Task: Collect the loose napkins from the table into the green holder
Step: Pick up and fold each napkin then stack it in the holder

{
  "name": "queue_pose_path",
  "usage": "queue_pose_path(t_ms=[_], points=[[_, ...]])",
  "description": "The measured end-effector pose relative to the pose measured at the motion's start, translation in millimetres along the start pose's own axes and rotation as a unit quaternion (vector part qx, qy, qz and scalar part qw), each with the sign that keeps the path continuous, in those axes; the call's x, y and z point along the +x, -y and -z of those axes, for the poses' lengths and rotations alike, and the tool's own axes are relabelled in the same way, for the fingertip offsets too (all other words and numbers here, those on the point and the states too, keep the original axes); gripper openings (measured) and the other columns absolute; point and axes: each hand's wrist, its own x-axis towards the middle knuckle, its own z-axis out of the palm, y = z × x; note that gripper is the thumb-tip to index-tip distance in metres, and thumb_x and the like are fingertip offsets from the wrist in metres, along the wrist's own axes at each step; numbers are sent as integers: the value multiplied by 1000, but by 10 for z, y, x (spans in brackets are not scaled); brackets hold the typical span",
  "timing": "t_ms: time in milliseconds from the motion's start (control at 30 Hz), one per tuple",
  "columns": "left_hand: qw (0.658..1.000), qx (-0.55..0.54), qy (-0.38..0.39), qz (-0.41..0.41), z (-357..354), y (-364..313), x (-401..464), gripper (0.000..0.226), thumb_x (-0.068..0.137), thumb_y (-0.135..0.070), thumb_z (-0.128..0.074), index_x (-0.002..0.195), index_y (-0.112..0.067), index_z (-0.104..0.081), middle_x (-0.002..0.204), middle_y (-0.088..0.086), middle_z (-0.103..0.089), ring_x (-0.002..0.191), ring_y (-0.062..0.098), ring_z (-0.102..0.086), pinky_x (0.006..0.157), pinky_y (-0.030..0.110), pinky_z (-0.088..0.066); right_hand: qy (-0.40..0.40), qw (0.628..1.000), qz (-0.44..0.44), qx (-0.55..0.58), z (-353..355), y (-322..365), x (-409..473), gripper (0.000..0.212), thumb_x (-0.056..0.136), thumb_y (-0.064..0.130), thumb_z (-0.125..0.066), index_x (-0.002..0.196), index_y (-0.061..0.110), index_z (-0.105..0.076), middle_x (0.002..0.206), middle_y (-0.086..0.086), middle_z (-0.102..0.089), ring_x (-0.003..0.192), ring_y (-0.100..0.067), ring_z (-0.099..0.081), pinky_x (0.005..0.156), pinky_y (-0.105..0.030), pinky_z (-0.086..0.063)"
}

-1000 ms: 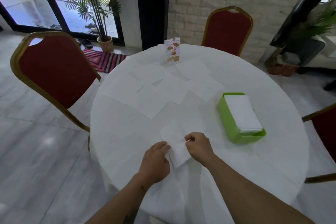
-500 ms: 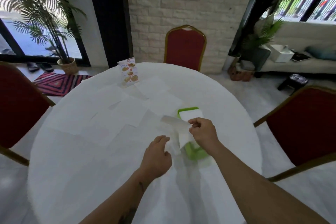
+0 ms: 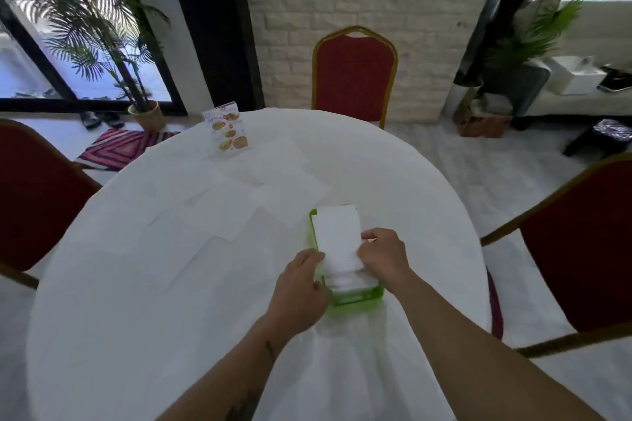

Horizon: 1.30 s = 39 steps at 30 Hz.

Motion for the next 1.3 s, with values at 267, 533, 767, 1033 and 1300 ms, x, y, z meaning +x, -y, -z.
queue_pose_path(t_ms=[267,533,767,1033,1300], points=[[999,-1,-46,0,-81,-86,14,57,80,-4,-47,135,-15,-51,146,-2,-43,131,15,-42,112,26,-32,59,994,18,-85,216,-6,26,59,77,12,-60,136,13,-53,131,-9,-59,115,-27,-58,97,-40,-50],[997,68,-19,-16,-124,-90,33,56,86,-11,-45,141,-19,-43,153,-1,-35,138,19,-34,116,34,-27,37,919,221,-323,145,-4,-169,45,89,28,-51,132,18,-50,130,-2,-50,119,-24,-45,90,-37,-44],[997,54,-49,-29,-93,75,20,52,85,-9,-45,136,-19,-50,150,-3,-38,136,17,-35,114,33,-29,47,856,277,-435,-64,-96,-310,35,89,32,-45,119,20,-57,122,-2,-53,110,-25,-46,92,-39,-39],[982,-63,-159,84,402,872,-27,47,81,-1,-49,123,-17,-59,133,-5,-50,120,14,-51,97,21,-38,90,895,294,-323,-591,460,-450,42,91,27,-50,132,20,-55,134,-1,-49,122,-24,-42,99,-40,-41],[976,15,-78,201,1063,1929,-81,63,80,-17,-48,142,-17,-40,152,4,-33,134,27,-39,110,42,-37,168,892,260,-328,-1575,752,-656,42,90,24,-53,131,20,-56,137,-3,-49,129,-24,-42,106,-39,-40]])
